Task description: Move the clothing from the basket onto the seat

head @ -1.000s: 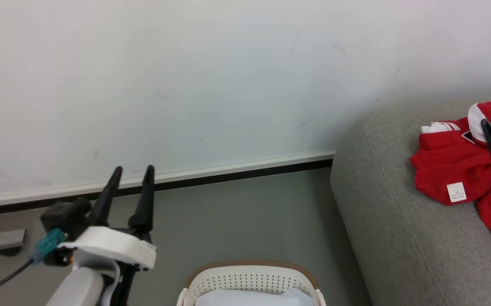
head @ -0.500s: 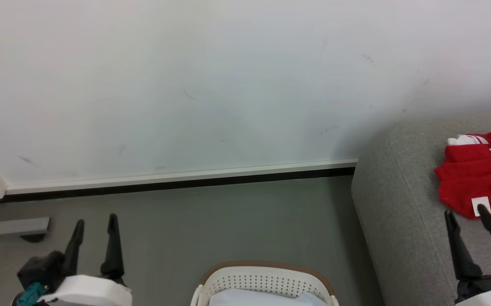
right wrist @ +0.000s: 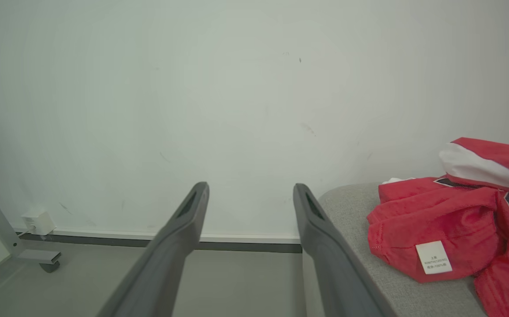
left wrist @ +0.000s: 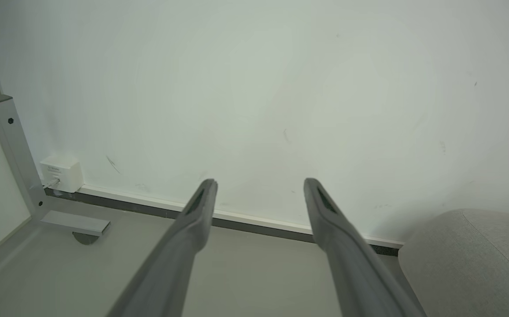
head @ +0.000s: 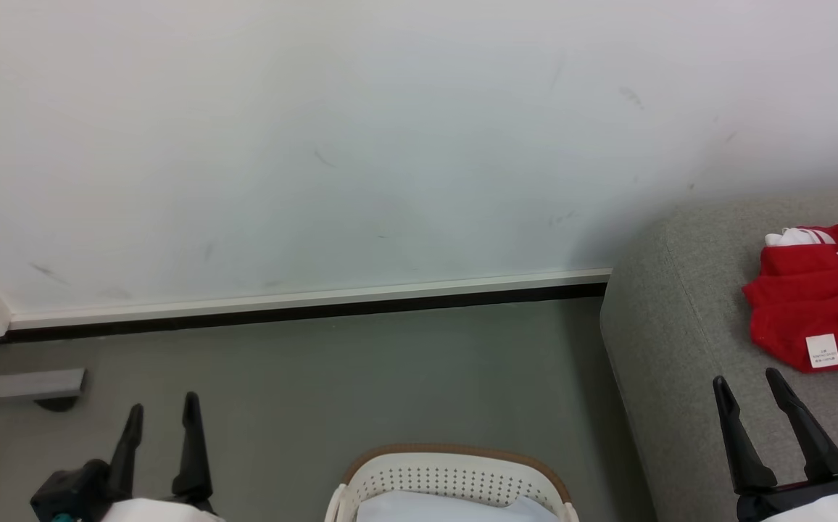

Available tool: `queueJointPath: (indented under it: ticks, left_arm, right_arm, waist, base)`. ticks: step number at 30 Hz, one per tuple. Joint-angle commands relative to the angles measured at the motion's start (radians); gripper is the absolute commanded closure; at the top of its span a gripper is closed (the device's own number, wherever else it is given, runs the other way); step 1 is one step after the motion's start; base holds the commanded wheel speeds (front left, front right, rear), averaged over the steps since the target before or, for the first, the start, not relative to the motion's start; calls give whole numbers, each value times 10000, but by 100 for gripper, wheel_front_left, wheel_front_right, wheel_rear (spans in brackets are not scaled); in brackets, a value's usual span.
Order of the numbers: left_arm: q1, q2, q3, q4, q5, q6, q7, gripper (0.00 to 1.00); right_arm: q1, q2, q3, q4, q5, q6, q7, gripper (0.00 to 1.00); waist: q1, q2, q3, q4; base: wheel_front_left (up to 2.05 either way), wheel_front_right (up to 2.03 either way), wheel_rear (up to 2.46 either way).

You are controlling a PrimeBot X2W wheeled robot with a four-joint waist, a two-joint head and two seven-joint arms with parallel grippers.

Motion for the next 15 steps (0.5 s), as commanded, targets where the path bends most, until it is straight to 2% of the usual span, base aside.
queueJointPath:
  ticks: [1, 13, 14, 15]
  left_arm:
    - [45, -53, 110, 57, 221, -92, -7, 0]
    - [-75, -334, 599, 321, 623, -509, -7, 0]
    - [-35, -334, 571, 328, 479, -510, 0, 100]
    - [4, -360, 566, 405, 472, -510, 2, 100]
  right_arm:
    - [-96, 5, 3, 40, -76, -23, -26, 0]
    - [-235, -20, 202, 132, 38, -23, -26, 0]
    - [-130, 4, 207, 125, 8, 0, 0, 100]
    - [-76, 35, 222, 180, 10, 0, 6, 100]
  waist:
    - [0, 0, -1, 5]
    - [0, 0, -48, -59]
    - [0, 0, -49, -60]
    - [0, 0, -49, -61]
  base:
    - [0, 0, 0]
    - [0, 0, 0]
    - [0, 0, 0]
    - [0, 0, 0]
